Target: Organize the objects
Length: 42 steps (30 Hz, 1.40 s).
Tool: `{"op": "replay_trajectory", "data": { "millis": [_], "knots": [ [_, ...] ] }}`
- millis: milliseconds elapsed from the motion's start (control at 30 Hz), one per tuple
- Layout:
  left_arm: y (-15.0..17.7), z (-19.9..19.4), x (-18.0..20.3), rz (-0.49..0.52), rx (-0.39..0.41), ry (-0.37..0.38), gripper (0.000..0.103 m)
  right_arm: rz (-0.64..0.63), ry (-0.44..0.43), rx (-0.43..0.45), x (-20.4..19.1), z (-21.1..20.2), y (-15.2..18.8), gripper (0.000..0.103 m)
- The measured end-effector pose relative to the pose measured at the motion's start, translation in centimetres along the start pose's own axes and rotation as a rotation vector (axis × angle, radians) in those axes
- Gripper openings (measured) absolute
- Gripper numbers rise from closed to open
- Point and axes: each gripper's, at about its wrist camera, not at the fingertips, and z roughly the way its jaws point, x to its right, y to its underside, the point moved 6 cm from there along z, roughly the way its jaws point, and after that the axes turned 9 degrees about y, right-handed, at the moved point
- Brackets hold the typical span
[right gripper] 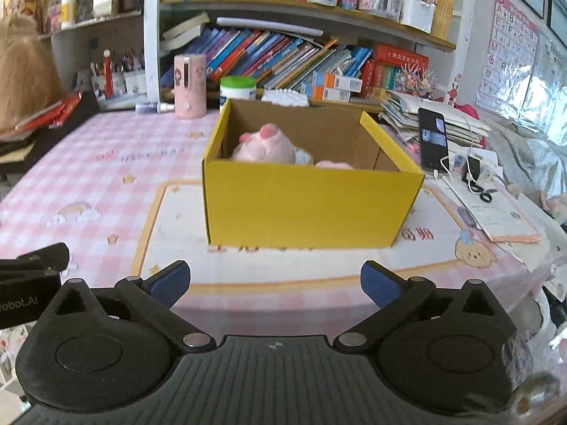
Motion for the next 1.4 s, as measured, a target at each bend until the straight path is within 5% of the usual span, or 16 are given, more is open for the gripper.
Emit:
{"op": "replay_trajectory", "data": {
  "millis": [1400],
  "knots": [
    [2.0,-0.6,-2.1,-0.026,-0.053,0.002,0.101,0.029,0.016,-0.089,-2.6,-1.7,2.7,0.103]
  ]
}}
